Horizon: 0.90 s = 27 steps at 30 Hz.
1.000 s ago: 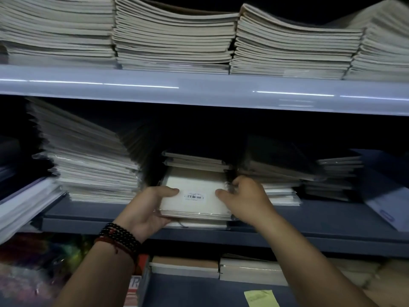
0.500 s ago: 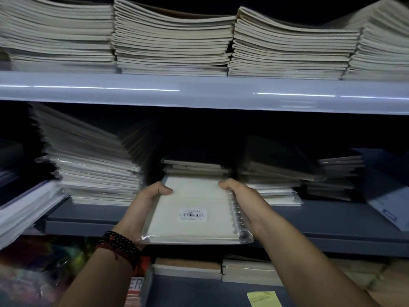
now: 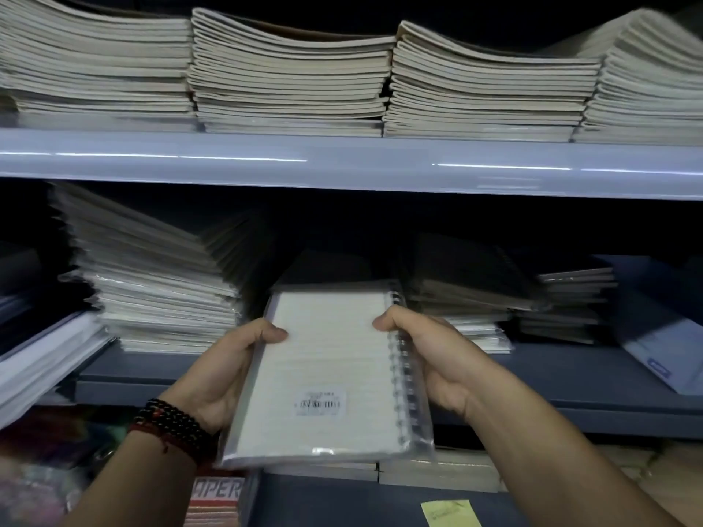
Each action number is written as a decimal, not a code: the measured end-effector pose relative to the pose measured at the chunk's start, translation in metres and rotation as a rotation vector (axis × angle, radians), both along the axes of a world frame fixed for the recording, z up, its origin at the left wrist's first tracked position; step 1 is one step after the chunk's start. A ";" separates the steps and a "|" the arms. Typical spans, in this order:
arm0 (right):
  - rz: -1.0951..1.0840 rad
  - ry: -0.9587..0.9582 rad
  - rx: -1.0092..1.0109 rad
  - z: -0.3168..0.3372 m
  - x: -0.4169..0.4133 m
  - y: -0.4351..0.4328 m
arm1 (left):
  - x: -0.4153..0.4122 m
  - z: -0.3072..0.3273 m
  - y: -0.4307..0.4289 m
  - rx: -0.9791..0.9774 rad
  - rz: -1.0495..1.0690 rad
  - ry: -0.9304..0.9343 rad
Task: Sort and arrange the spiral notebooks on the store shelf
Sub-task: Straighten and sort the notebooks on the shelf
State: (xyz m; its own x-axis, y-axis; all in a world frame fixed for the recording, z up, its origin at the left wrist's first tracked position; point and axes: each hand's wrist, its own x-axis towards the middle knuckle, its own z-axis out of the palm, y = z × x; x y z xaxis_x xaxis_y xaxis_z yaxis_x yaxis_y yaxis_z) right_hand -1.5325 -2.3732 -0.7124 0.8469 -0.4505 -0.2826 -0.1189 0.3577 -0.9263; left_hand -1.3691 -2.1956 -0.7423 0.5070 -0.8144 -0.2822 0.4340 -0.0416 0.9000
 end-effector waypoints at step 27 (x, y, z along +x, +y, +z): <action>-0.231 -0.142 -0.435 0.047 -0.034 -0.025 | -0.036 0.042 -0.036 -0.336 0.132 -0.101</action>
